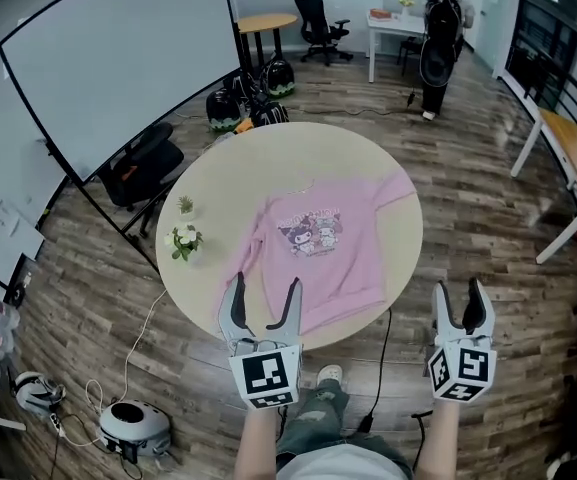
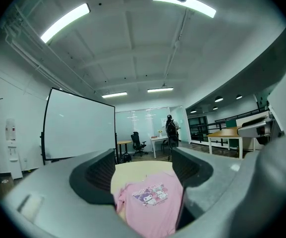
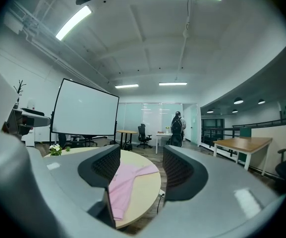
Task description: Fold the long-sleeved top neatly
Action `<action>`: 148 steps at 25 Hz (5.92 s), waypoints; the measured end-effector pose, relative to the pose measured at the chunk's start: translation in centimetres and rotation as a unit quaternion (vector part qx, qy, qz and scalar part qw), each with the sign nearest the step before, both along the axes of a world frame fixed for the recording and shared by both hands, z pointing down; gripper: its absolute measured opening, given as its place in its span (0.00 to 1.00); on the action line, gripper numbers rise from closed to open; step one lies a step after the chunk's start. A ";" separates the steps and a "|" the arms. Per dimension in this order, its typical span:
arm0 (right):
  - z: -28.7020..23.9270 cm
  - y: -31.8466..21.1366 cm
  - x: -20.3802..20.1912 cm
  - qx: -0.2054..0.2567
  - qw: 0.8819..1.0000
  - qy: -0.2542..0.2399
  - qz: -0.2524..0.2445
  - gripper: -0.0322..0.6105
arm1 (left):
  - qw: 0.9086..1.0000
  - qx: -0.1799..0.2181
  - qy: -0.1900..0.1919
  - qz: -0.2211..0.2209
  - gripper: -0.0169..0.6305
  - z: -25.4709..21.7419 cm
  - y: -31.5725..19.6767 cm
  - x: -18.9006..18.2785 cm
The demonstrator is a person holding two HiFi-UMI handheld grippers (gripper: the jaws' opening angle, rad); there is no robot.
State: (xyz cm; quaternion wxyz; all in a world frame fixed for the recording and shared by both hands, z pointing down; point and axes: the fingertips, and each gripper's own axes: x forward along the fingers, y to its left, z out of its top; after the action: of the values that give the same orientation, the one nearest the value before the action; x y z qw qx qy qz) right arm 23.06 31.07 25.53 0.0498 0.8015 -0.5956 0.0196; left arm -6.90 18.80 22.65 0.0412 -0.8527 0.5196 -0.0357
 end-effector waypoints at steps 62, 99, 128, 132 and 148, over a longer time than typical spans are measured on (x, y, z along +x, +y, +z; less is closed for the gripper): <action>23.2 -41.5 25.2 -0.231 0.964 -0.061 -0.117 0.42 | 0.971 -0.197 -0.093 -0.100 0.57 18.3 -32.6 23.8; 33.5 -43.0 26.8 -0.304 0.932 -0.150 -0.130 0.32 | 0.950 -0.267 -0.109 -0.116 0.57 25.4 -32.5 25.7; 22.1 -42.0 22.0 -0.218 0.961 -0.090 -0.141 0.11 | 0.963 -0.225 -0.064 -0.131 0.57 21.0 -29.9 22.2; 18.7 -42.0 19.7 -0.188 0.968 -0.081 -0.149 0.10 | 0.967 -0.214 -0.053 -0.126 0.57 19.6 -29.3 20.9; 13.3 -43.4 5.3 -0.159 0.959 0.006 -0.233 0.11 | 0.970 -0.196 -0.015 -0.146 0.57 16.5 -26.6 11.3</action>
State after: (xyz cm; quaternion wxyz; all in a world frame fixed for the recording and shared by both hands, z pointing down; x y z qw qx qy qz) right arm 28.31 -12.37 38.81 0.1832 0.6222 -0.7549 0.0967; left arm 4.40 -7.82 39.19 -0.1245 -0.7585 0.6204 -0.1556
